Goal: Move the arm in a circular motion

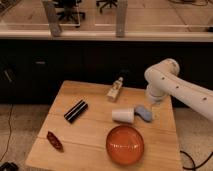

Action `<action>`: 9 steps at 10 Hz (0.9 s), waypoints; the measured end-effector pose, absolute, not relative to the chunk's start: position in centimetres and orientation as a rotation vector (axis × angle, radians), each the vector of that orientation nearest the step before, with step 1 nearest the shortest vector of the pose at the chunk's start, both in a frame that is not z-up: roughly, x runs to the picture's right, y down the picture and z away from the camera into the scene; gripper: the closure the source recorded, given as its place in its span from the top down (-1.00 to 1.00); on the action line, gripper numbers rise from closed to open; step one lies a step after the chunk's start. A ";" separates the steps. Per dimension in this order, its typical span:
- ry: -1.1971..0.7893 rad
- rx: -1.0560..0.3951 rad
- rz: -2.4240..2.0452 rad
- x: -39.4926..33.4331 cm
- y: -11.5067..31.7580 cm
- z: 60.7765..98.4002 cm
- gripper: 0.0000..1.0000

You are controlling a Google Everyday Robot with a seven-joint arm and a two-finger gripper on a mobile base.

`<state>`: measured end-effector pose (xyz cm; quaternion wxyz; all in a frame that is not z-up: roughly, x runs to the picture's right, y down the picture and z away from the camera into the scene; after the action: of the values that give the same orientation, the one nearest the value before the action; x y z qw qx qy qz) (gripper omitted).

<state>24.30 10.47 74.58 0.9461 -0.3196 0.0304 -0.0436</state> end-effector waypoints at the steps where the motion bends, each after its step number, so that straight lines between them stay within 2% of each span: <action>1: 0.060 -0.651 -0.090 23.9 10.5 74.6 0.60; 9: 0.064 -0.655 -0.104 24.4 10.7 75.1 0.60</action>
<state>24.40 10.68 75.08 0.9450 -0.3215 0.0316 -0.0511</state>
